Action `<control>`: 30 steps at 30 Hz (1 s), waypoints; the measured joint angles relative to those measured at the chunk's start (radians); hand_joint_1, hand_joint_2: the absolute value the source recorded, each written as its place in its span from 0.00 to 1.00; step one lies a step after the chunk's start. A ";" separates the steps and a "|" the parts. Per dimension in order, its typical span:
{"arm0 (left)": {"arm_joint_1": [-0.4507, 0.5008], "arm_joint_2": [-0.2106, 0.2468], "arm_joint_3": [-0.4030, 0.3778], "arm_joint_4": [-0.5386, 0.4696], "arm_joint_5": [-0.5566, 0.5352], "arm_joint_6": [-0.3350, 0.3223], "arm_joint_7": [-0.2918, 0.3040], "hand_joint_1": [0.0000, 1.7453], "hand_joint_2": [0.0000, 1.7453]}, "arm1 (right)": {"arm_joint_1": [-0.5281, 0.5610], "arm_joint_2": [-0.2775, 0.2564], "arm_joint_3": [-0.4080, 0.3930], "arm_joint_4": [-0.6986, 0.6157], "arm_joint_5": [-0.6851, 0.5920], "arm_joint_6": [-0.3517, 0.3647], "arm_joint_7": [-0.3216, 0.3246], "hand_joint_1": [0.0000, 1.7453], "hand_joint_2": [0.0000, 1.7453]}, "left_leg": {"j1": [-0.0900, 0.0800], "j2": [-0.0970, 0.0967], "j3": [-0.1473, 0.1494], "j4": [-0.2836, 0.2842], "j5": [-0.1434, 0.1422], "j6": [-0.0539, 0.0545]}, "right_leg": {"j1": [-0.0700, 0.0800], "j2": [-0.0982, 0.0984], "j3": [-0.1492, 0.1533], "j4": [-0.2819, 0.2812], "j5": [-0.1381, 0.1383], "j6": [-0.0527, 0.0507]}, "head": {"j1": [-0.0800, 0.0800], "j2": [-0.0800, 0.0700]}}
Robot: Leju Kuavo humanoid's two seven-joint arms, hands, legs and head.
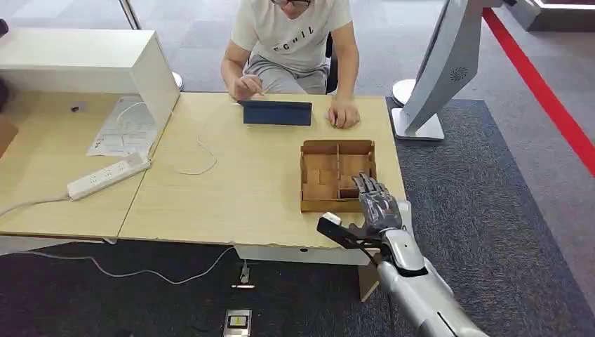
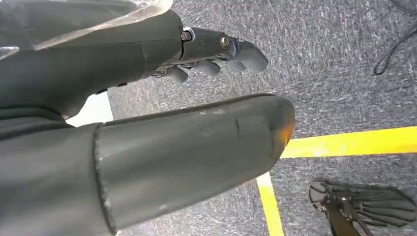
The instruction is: Pass the card to the sensor for recognition and then transmit it.
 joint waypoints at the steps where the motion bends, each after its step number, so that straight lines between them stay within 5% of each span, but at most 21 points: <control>1: 0.000 0.000 0.000 0.000 0.000 0.001 0.000 0.00 0.00 | -0.003 0.000 0.001 0.002 0.000 -0.002 0.000 0.00 1.00 | 0.000 0.000 0.000 0.000 0.000 0.000 | 0.000 0.000 0.000 0.000 0.000 0.000 | 0.000 0.000; 30: -0.002 0.006 0.000 -0.011 0.018 0.025 0.010 0.00 0.00 | -0.051 0.014 0.018 0.061 0.017 -0.007 -0.013 0.00 1.00 | 0.000 0.000 0.000 0.000 0.000 0.000 | 0.000 0.000 0.000 0.000 0.000 0.000 | 0.000 0.000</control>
